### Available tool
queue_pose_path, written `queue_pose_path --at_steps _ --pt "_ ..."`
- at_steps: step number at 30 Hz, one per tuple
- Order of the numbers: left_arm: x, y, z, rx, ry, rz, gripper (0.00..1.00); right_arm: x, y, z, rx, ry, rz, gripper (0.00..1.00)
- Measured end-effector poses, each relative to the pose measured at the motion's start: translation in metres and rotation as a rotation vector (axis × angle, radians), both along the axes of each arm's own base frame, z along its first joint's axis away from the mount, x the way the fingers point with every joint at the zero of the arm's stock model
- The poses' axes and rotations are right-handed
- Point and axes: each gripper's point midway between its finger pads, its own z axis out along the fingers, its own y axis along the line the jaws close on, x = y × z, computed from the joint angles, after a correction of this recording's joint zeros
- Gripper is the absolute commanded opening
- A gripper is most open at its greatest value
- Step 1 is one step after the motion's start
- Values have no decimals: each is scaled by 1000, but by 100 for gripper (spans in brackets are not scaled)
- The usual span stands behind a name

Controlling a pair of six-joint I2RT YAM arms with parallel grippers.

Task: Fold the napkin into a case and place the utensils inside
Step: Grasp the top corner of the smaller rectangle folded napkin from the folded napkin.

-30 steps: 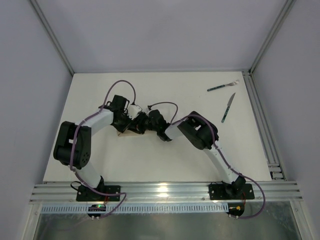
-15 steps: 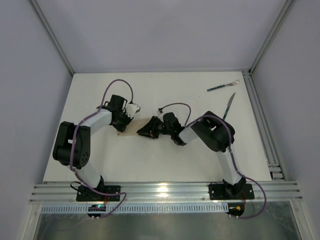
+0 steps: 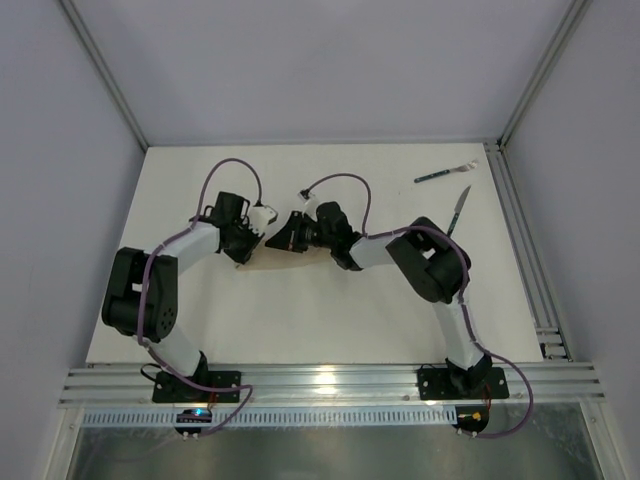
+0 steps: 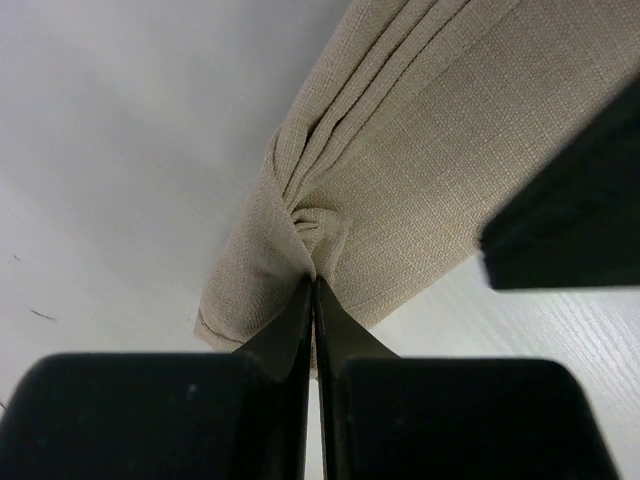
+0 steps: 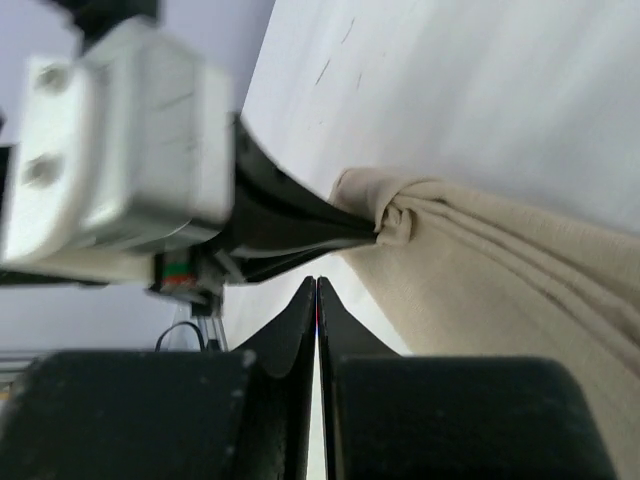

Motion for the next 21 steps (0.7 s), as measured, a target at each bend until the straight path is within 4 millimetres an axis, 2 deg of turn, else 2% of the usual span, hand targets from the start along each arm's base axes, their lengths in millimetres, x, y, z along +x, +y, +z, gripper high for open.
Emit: queue_pose_path --at_steps 3,7,9,15,21 --pt "0 0 0 -10 3 7 0 7 11 -25 -1 82 -8 10" --pt "0 -1 0 -16 5 13 0 -2 12 -65 -41 212 -29 16" --pt "-1 -1 0 -19 6 14 0 -4 15 -66 -37 233 -36 20" --pt "0 -1 1 -22 6 19 0 3 33 -48 10 233 -42 25" --pt "0 -1 1 -23 5 21 0 5 36 -64 4 294 -81 30"
